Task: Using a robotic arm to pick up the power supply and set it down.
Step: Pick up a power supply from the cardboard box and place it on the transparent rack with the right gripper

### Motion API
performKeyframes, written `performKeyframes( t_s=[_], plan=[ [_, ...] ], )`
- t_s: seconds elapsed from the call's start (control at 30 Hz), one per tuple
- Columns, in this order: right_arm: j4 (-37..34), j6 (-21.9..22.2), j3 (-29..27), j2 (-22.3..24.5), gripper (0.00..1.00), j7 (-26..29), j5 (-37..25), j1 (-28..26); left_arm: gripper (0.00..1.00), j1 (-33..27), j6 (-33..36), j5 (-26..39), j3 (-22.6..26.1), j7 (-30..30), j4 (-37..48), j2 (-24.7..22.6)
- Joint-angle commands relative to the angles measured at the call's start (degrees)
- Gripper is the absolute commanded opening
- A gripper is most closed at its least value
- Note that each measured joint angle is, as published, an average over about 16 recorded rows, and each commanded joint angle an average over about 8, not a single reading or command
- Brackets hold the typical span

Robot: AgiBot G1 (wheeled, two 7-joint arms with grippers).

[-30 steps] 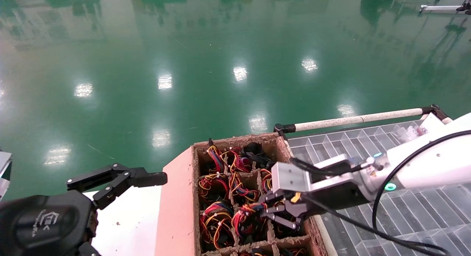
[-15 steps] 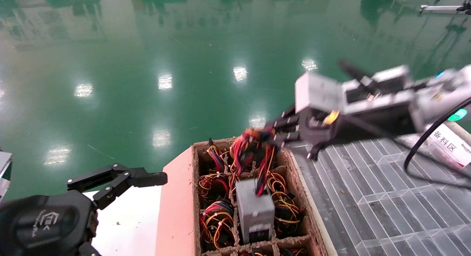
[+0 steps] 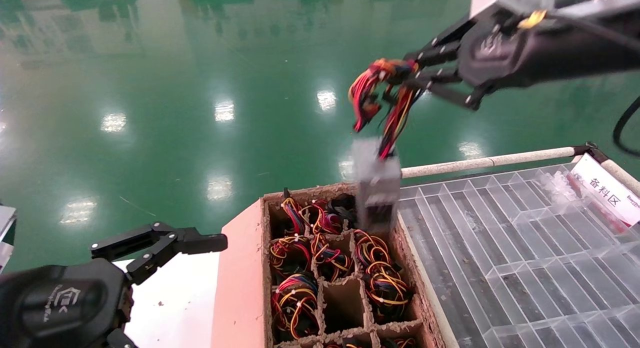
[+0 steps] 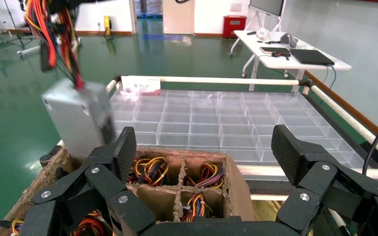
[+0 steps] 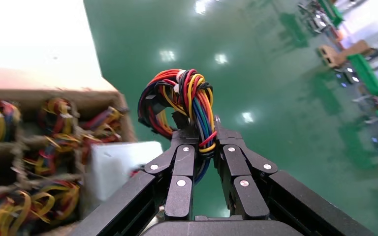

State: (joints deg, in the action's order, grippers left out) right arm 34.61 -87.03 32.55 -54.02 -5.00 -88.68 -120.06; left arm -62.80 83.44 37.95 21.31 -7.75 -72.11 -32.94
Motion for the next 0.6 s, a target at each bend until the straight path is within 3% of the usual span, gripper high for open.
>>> performKeyframes(
  t_s=[0.03,0.17,0.43,0.6],
  plan=[
    [-3.7,0.0,0.3,-0.2,0.0,-2.6,-0.9,-2.0,1.0,0.0,0.0,0.0,0.0,0.0,0.0,0.0],
    [-11.3,2.7,1.4,-0.4,0.0,-7.5,-3.9,-5.1,1.0,0.0,0.0,0.0,0.0,0.0,0.0,0.0],
    [-21.9,12.8,2.5,-1.3,0.0,-13.0,-7.7,-7.4,1.0,0.0,0.0,0.0,0.0,0.0,0.0,0.0],
    [-25.8,14.9,3.1,-2.3,0.0,-15.6,-8.8,-7.2,1.0,0.0,0.0,0.0,0.0,0.0,0.0,0.0]
  ],
)
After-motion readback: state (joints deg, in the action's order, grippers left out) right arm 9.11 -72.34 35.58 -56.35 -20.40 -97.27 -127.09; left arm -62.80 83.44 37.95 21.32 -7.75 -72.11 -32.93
